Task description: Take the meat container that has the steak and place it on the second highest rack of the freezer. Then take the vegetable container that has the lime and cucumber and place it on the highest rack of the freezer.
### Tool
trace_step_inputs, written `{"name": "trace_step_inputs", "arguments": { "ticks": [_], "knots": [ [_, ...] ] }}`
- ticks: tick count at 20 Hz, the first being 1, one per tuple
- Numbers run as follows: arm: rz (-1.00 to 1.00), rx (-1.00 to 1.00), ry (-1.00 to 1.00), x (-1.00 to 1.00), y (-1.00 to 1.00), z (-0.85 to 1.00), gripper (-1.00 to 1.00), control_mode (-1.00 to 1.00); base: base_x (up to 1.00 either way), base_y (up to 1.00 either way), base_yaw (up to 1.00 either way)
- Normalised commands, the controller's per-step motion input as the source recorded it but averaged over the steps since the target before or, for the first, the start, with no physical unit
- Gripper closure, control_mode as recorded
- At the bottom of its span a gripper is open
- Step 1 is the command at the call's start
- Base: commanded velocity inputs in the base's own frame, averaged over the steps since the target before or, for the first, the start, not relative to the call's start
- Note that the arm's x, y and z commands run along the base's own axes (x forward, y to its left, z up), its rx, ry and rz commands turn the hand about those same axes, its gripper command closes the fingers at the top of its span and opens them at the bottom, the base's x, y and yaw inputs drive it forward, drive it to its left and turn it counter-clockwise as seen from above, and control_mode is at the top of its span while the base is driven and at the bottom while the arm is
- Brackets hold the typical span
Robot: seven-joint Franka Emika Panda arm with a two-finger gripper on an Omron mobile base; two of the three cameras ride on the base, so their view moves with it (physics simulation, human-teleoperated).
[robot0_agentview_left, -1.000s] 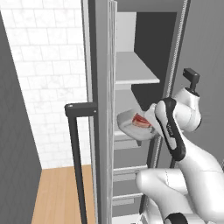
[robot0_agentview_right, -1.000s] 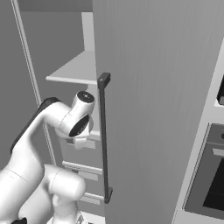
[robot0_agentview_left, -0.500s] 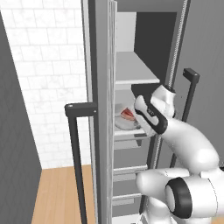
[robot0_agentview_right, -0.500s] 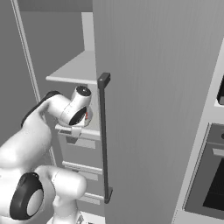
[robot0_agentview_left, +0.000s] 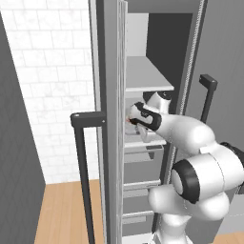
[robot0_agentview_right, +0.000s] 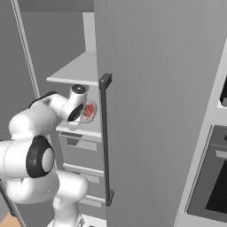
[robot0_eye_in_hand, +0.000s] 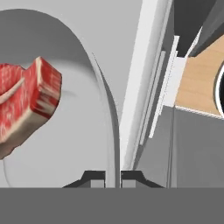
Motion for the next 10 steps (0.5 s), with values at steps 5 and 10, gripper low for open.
{"name": "trace_step_inputs", "arguments": {
  "ticks": [5, 10],
  "knots": [
    [-0.19, 0.00, 0.00, 0.34, 0.08, -0.24, 1.00, -1.00, 0.00, 0.00, 0.00],
    [-0.17, -0.01, 0.00, 0.47, 0.18, -0.16, -1.00, -1.00, 0.00, 0.00, 0.00]
  ]
}}
